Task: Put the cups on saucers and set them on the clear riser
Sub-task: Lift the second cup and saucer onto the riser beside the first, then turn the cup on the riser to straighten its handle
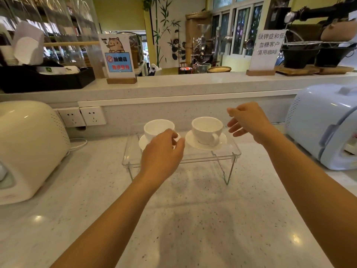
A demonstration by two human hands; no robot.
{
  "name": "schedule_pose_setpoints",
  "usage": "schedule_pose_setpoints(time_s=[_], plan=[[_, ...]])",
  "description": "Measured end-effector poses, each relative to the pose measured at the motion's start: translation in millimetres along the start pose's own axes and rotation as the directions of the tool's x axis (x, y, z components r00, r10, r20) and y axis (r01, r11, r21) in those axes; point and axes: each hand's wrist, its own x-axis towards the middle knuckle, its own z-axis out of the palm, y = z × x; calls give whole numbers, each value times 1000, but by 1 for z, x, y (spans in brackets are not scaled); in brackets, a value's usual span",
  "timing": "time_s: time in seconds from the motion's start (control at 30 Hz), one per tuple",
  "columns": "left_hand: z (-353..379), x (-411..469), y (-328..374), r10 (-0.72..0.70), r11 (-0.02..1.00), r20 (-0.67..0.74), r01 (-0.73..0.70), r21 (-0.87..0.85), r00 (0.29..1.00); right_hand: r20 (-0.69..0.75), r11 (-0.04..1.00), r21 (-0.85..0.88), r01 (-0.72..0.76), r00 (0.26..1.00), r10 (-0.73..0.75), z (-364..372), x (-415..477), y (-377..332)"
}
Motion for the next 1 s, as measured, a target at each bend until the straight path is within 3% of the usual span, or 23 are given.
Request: schedule_pose_setpoints(time_s=[0.17, 0.33, 0.5, 0.63, 1.0], plan=[[11, -68, -64, 31, 986, -40, -24, 163, 999, 108, 989, 90, 118, 986, -128, 22, -35, -9], [30, -112, -128, -115, 929, 48, 90, 360, 992, 223, 989, 97, 113, 966, -133, 59, -49, -13], [33, -130, -169, -285, 830, 202, 136, 541, 937, 286, 998, 62, 27, 957, -43, 90, -49, -12], [32, -135, -177, -337, 824, 241, 162, 542, 910, 305, 1000, -13, -7, 952, 11, 106, -45, -11], [34, -137, -179, -313, 841, 207, 169, 514, 927, 321, 977, -176, -120, 931, 172, 130, -14, -18]])
